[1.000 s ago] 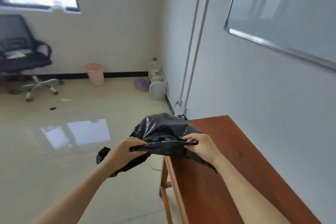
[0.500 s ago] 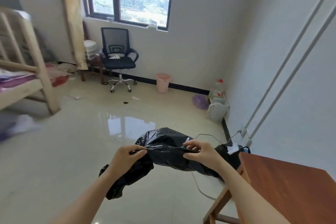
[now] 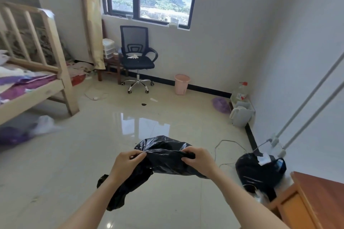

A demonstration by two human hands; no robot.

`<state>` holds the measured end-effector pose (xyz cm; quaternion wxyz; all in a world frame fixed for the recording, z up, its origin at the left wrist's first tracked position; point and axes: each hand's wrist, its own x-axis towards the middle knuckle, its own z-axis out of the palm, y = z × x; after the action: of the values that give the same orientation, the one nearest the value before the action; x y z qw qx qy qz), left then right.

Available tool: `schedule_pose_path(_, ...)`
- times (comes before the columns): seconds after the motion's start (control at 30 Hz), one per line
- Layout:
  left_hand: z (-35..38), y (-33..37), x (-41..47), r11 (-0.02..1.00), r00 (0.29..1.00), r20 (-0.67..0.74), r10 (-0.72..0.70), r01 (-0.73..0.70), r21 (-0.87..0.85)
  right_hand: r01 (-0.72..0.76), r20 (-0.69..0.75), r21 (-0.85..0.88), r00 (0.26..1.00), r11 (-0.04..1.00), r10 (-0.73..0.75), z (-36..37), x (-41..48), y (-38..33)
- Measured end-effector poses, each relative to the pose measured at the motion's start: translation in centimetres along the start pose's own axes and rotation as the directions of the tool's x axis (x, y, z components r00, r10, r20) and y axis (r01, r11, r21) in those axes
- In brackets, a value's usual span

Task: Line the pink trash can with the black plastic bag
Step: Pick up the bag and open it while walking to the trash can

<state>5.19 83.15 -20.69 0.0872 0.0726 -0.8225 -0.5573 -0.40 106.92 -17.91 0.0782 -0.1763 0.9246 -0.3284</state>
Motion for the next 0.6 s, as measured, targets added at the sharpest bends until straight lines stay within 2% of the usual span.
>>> schedule_pose_path(0.17,0.5,0.4,5.4,1.000,0.999,0.042,0.021,-0.021,0.004,0.019,-0.082,0.013,0.996,1.000,-0.018,-1.4,4.1,0.7)
schedule_pose_path(0.43,-0.9,1.7,16.2,0.997,0.999,0.004,0.047,-0.047,0.053,0.073,-0.170,0.048,0.983,0.996,-0.064,-3.0,15.1,1.0)
schedule_pose_path(0.6,-2.2,0.0,21.2,0.999,0.998,-0.069,0.008,-0.004,0.052,0.107,-0.143,0.050,0.985,0.993,-0.099,-2.3,22.5,0.3)
